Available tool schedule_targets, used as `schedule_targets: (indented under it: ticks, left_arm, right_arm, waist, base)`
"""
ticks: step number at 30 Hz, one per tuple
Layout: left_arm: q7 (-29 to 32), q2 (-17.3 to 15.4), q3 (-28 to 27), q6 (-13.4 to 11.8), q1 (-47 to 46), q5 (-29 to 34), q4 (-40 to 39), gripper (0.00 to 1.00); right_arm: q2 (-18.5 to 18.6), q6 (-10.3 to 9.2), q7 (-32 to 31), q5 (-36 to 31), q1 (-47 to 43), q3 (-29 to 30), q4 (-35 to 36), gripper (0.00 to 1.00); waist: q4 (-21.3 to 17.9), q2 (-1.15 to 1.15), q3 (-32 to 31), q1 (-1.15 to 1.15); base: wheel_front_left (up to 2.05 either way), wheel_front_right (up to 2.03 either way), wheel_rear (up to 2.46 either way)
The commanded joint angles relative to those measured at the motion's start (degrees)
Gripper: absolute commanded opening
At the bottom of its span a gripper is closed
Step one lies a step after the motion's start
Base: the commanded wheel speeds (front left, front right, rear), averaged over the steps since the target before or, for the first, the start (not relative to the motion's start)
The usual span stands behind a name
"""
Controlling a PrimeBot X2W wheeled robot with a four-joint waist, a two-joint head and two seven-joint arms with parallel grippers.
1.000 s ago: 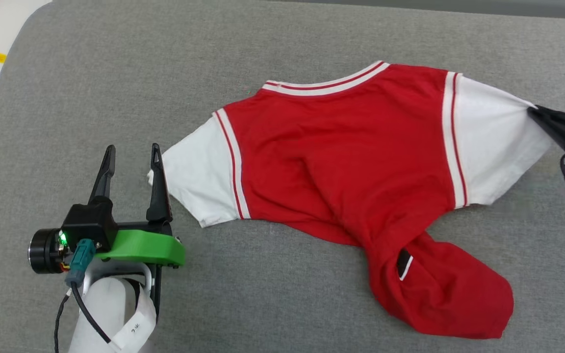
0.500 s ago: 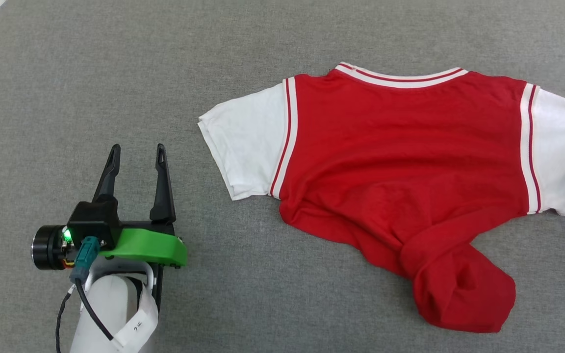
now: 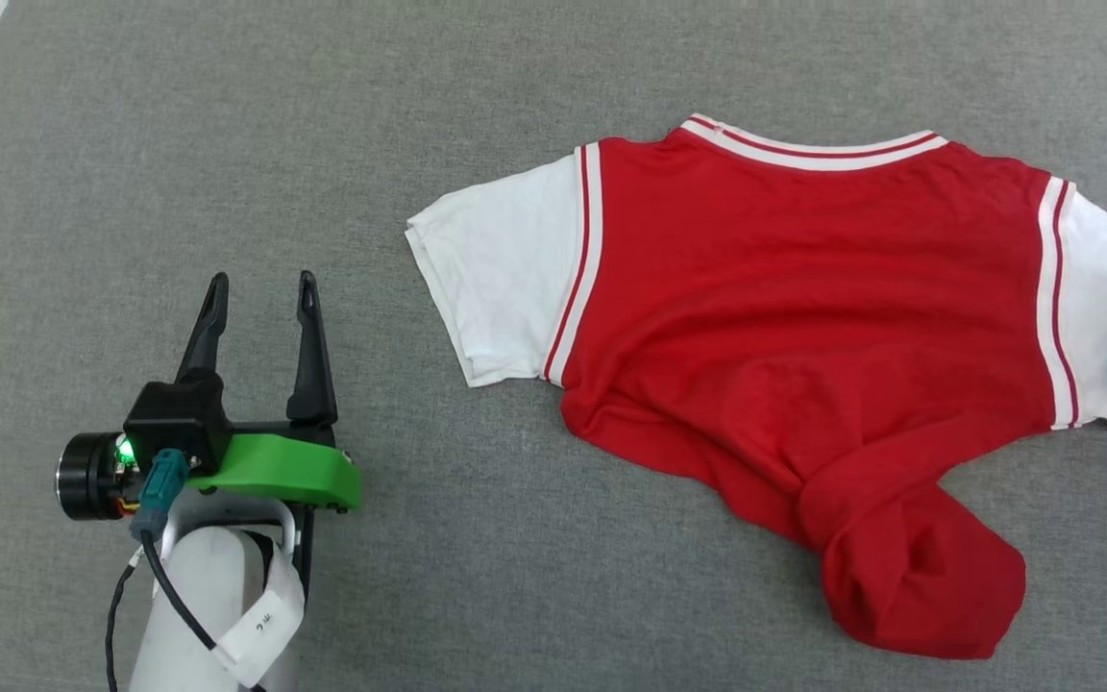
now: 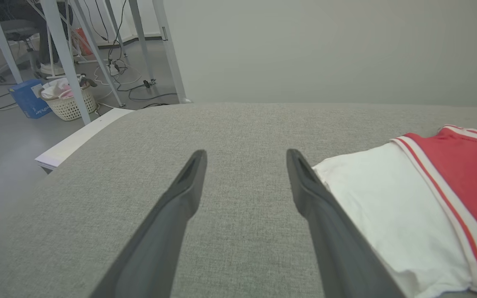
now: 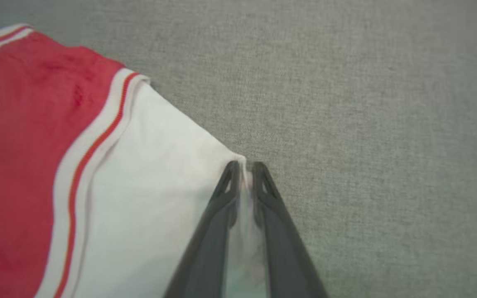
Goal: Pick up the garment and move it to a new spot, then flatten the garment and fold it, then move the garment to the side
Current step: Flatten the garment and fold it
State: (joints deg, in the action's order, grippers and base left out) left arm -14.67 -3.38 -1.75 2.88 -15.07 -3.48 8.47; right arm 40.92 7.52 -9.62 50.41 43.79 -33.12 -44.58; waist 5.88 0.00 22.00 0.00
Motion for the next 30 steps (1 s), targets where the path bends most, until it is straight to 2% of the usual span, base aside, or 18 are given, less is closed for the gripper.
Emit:
schedule_targets:
  ticks: [1, 9, 14, 20, 24, 30]
  left_arm:
    - [-0.33, 0.03, -0.52, 0.26, -0.35, 0.3, 0.09, 1.0]
    - [-0.33, -3.07, -1.68, 2.32, -3.18, -0.16, 1.36, 1.0]
    - [-0.33, -6.56, -1.18, 3.73, -8.43, -1.47, 3.46, 1.0]
    - [2.22, -11.47, 3.21, 4.5, -16.14, -4.04, 7.17, 1.0]
    - [9.49, -15.0, 10.08, 4.57, -22.15, -9.29, 8.7, 1.0]
    - [27.81, -21.56, 23.53, 4.59, -30.92, -22.25, 12.25, 1.0]
  right_arm:
    - [-0.73, -0.03, 2.95, -1.05, -0.64, -0.41, 0.3, 1.0]
    - [-1.11, -0.03, 19.58, -4.07, -4.4, 1.79, 5.44, 1.0]
    - [-2.2, -0.03, 22.88, -6.41, -7.61, 4.98, 9.25, 1.0]
    - [-4.3, -0.03, 24.26, -11.16, -12.15, 12.83, 14.77, 1.0]
    - [-6.48, -0.03, 24.33, -14.63, -16.24, 17.37, 19.39, 1.0]
    - [-9.46, -0.03, 21.34, -19.33, -20.45, 22.04, 25.53, 1.0]
  waist:
    - [-1.01, 0.0, -1.64, 0.0]
    - [-3.04, 0.0, -4.93, 0.0]
    - [-4.14, 0.0, -6.08, 0.0]
    - [-5.25, 0.0, -6.74, 0.0]
    - [-6.04, 0.0, -6.48, 0.0]
    - [-7.51, 0.0, -4.9, 0.0]
  base:
    - [0.0, 0.0, 0.0]
    - [0.0, 0.0, 0.0]
    - [0.0, 0.0, 0.0]
    - [0.0, 0.0, 0.0]
    - [0.0, 0.0, 0.0]
    - [0.0, 0.0, 0.0]
